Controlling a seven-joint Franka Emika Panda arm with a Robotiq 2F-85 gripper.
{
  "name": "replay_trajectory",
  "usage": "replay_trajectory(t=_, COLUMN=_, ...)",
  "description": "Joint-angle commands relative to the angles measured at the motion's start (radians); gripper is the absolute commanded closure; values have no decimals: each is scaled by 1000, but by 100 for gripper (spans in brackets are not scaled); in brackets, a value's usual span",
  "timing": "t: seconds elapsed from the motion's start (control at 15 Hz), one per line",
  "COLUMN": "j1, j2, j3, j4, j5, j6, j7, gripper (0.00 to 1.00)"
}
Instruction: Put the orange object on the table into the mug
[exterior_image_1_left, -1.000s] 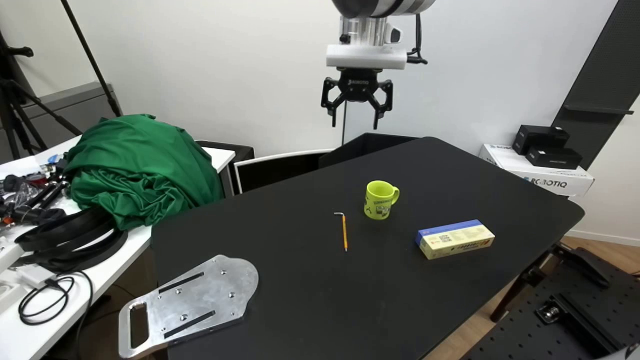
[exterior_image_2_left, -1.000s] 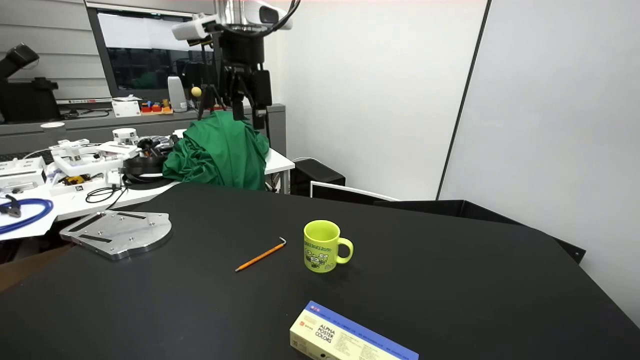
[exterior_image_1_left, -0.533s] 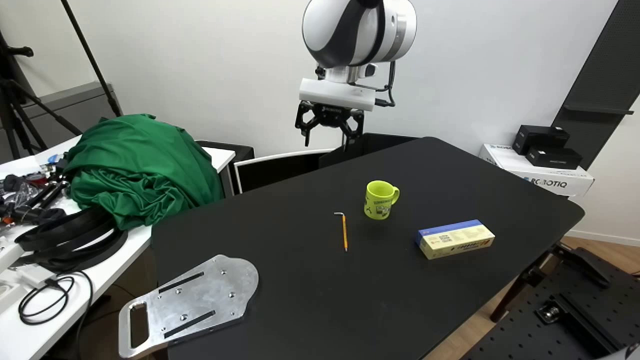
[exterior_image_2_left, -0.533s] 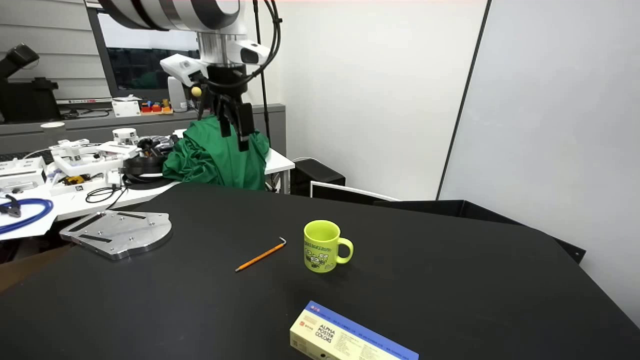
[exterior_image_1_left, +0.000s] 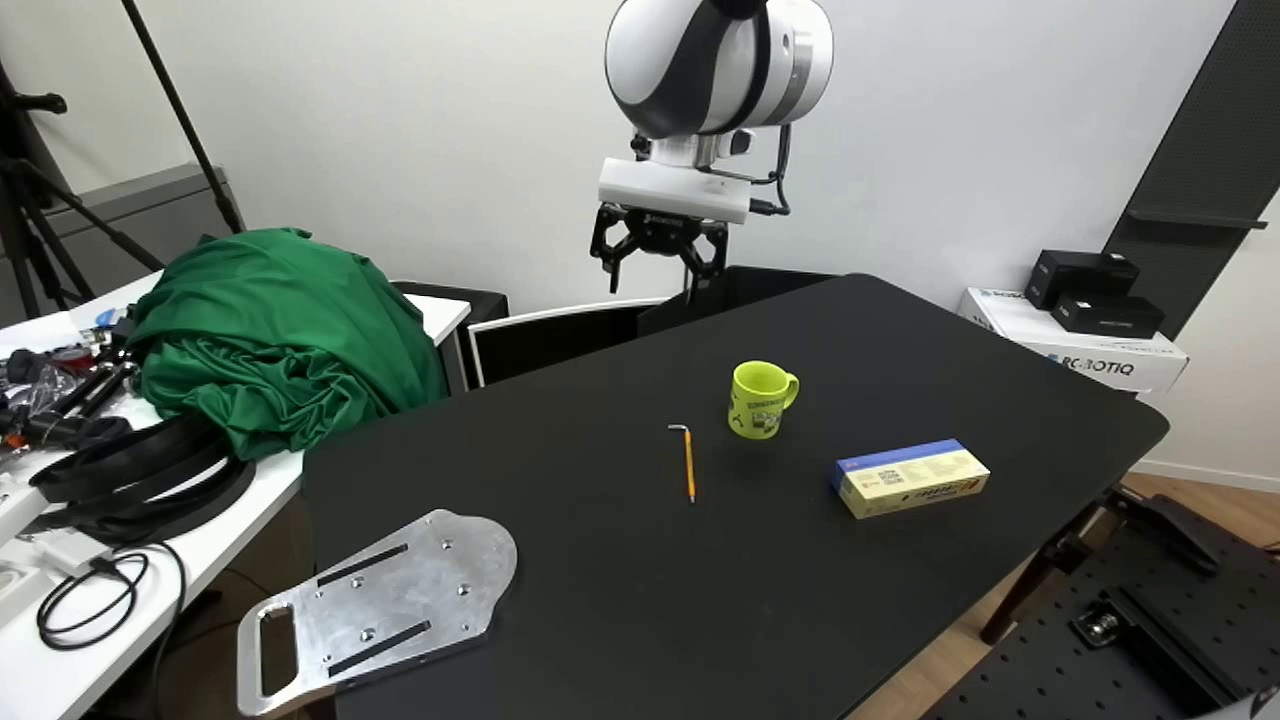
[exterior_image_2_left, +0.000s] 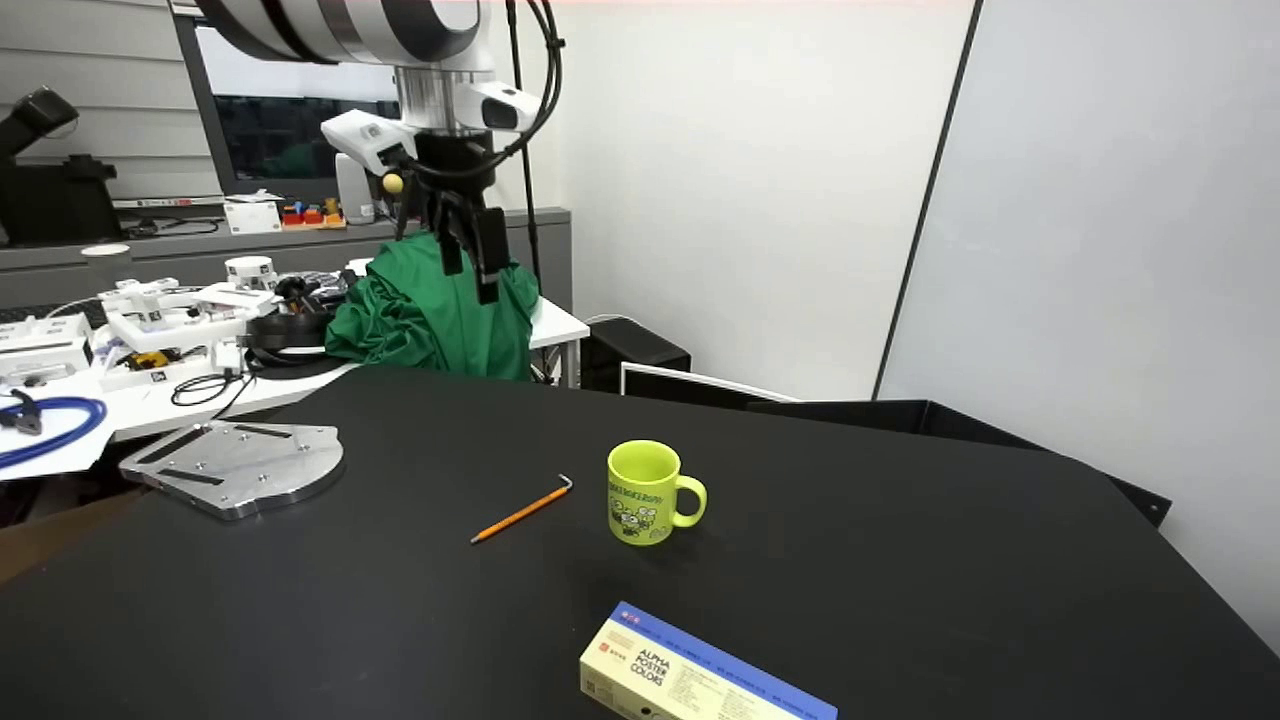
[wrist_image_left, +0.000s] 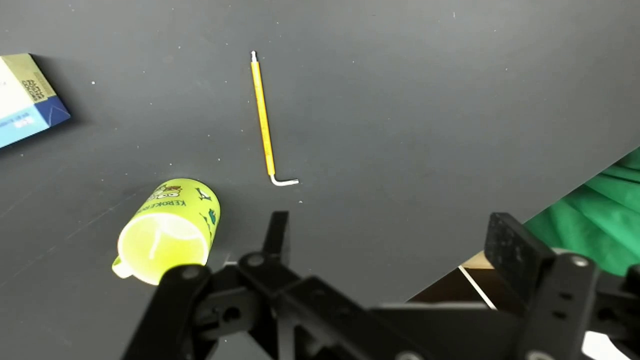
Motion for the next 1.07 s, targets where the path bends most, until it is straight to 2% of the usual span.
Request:
replay_trajectory(t=0.0, j1=14, j2=23, j3=-44, j4=14, j5=-30, j6=-2, j7=21, gripper=0)
replay_trajectory(t=0.2, j1=-14, j2=68, j3=-61, j4=19, j5=-4, j6=11, j7=-34, gripper=0)
replay_trajectory(t=0.47, j1=-47, j2=188, j3=-81, j4=46, j5=27, j6=73, j7=-122, gripper=0)
replay_trajectory(t=1.0, j1=-64, j2=391, j3=-59, j4=142, j5=150, j6=154, j7=-243, gripper=0)
